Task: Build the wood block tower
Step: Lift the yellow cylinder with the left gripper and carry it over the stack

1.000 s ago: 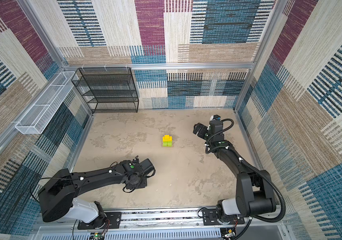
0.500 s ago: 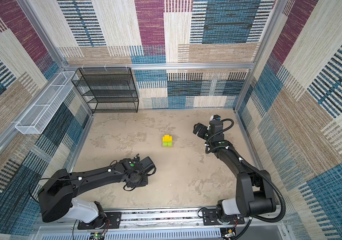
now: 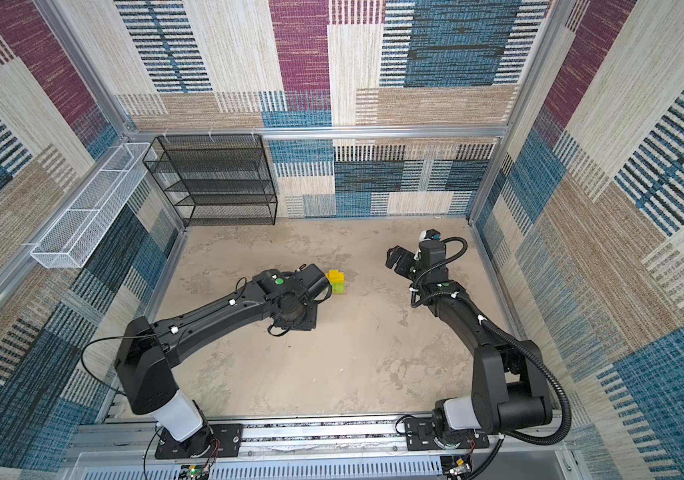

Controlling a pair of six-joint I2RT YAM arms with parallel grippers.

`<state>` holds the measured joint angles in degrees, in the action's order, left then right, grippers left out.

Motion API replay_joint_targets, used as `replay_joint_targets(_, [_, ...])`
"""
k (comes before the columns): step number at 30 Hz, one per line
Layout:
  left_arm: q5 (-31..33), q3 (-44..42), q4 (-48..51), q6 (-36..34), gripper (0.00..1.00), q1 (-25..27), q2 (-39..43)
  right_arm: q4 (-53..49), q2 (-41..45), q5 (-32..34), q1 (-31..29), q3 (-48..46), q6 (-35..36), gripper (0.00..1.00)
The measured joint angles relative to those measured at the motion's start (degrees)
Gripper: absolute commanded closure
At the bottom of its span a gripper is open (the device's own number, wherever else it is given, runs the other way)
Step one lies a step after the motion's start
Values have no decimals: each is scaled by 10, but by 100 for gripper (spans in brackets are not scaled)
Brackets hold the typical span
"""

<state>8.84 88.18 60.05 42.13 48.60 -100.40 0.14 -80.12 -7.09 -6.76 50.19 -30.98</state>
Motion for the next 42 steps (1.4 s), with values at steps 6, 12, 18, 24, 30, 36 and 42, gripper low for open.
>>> replay_joint_targets(6, [-3,190,49,-66,92,-24,-120,0,5,-7,0,0,5,1])
replay_joint_targets(12, [-17,353,101,-104,93,-37,-226,4,11,-9,0,-1,9,1])
replay_joint_targets(18, [-19,491,142,-108,93,-61,-317,5,9,-9,1,-1,14,1])
replay_joint_targets(24, [-18,554,161,-107,93,-78,-358,9,-10,-13,4,0,17,1])
replay_joint_targets(30, [-23,603,166,-105,93,-80,-394,13,-28,-17,5,4,17,1])
replay_joint_targets(36, [-30,628,169,-101,92,-81,-415,17,-28,-19,5,4,17,1])
replay_joint_targets(42, [-27,632,169,-93,91,-87,-417,18,-29,-19,8,4,17,1])
